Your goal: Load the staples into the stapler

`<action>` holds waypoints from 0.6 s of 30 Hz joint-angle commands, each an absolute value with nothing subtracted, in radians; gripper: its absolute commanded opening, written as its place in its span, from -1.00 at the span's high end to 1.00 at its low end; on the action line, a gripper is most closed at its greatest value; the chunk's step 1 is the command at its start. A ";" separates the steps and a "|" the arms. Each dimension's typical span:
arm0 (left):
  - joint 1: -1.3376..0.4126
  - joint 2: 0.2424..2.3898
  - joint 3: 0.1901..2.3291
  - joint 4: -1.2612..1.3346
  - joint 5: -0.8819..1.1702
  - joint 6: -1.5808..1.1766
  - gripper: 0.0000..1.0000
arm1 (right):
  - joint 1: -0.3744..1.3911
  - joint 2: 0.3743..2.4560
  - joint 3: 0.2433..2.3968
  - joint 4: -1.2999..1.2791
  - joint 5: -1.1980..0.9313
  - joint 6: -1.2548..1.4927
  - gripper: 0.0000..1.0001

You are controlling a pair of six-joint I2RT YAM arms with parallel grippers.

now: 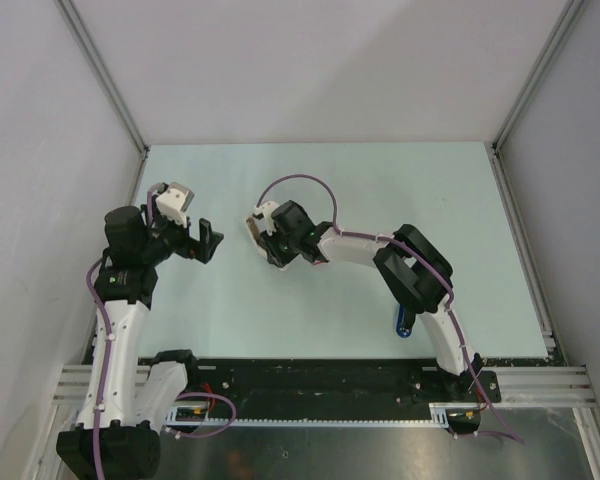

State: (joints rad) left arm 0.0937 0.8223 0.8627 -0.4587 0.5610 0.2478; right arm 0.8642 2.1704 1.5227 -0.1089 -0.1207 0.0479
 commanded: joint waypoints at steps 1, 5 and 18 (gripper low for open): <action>0.107 0.812 0.854 -0.447 0.589 0.258 -0.99 | 0.877 2.187 1.568 -0.116 -0.143 0.034 0.32; 0.107 0.811 0.853 -0.445 0.590 0.259 -0.99 | 0.879 2.187 1.567 -0.115 -0.142 0.029 0.27; 0.109 0.814 0.852 -0.445 0.595 0.259 -0.99 | 0.881 2.167 1.568 -0.128 -0.149 0.005 -0.07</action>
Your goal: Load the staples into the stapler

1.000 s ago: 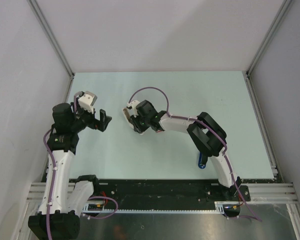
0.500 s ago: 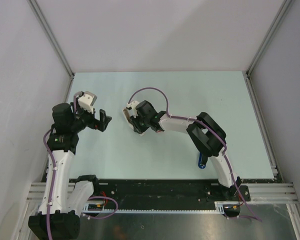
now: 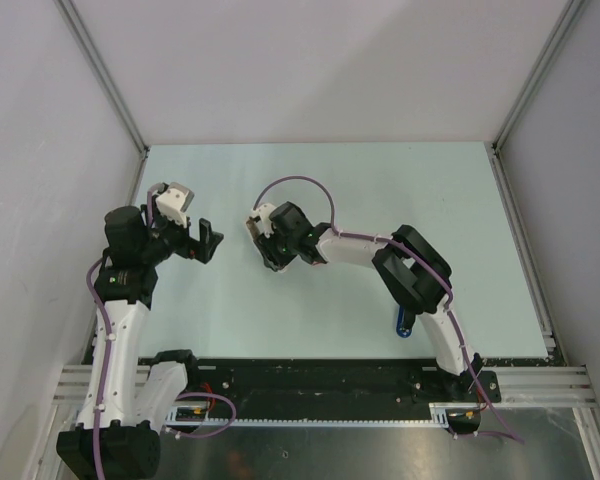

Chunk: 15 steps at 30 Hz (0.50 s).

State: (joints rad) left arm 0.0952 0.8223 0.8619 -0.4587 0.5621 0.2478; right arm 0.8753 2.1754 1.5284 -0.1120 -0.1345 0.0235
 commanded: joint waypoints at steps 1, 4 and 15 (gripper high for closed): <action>0.109 0.813 0.852 -0.445 0.596 0.258 -0.99 | 0.880 2.162 1.567 -0.130 -0.151 0.004 -0.08; 0.110 0.813 0.851 -0.444 0.597 0.260 -0.99 | 0.869 2.136 1.568 -0.137 -0.164 0.003 -0.13; 0.109 0.800 0.860 -0.444 0.670 0.277 -0.99 | 0.741 1.866 1.523 -0.266 -0.317 -0.103 -0.46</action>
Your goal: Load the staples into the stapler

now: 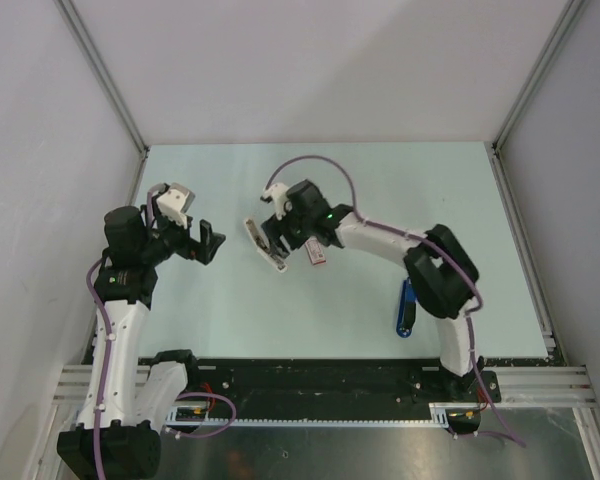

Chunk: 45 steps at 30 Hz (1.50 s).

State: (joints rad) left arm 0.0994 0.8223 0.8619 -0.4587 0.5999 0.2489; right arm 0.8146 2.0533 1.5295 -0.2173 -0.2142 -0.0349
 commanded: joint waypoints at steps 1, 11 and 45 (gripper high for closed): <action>0.108 0.799 0.860 -0.444 0.682 0.282 -0.99 | 0.715 1.833 1.506 -0.284 -0.344 -0.121 -0.50; -0.137 0.871 0.933 -0.447 0.611 0.488 -0.99 | 0.371 1.447 1.272 -0.497 -0.458 -0.260 -0.57; -1.225 1.834 1.413 -0.448 0.174 1.783 -0.99 | -0.679 0.944 0.867 -0.466 -0.871 -0.232 -0.58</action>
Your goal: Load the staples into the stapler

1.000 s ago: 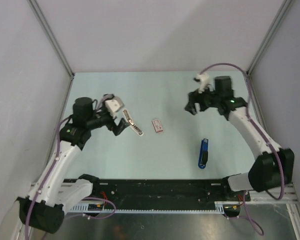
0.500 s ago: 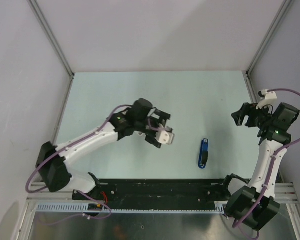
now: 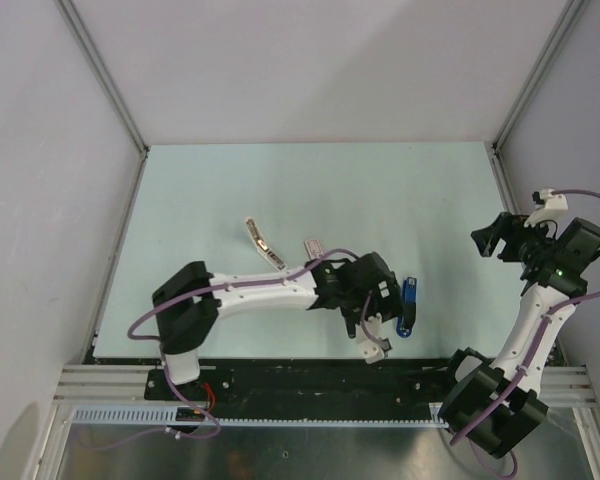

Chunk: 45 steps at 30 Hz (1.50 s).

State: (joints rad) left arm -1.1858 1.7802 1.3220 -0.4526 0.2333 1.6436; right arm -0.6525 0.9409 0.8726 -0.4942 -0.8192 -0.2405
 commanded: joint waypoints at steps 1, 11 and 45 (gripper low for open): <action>-1.234 1.853 1.433 -0.449 0.169 1.792 -0.98 | -0.684 0.949 0.867 -0.467 -0.875 -0.232 -0.58; -1.301 2.000 1.542 -0.453 0.099 1.934 -0.88 | -0.694 0.941 0.859 -0.455 -0.884 -0.229 -0.56; -1.366 2.154 1.633 -0.485 0.004 1.995 -0.16 | -0.693 0.939 0.845 -0.434 -0.892 -0.222 -0.49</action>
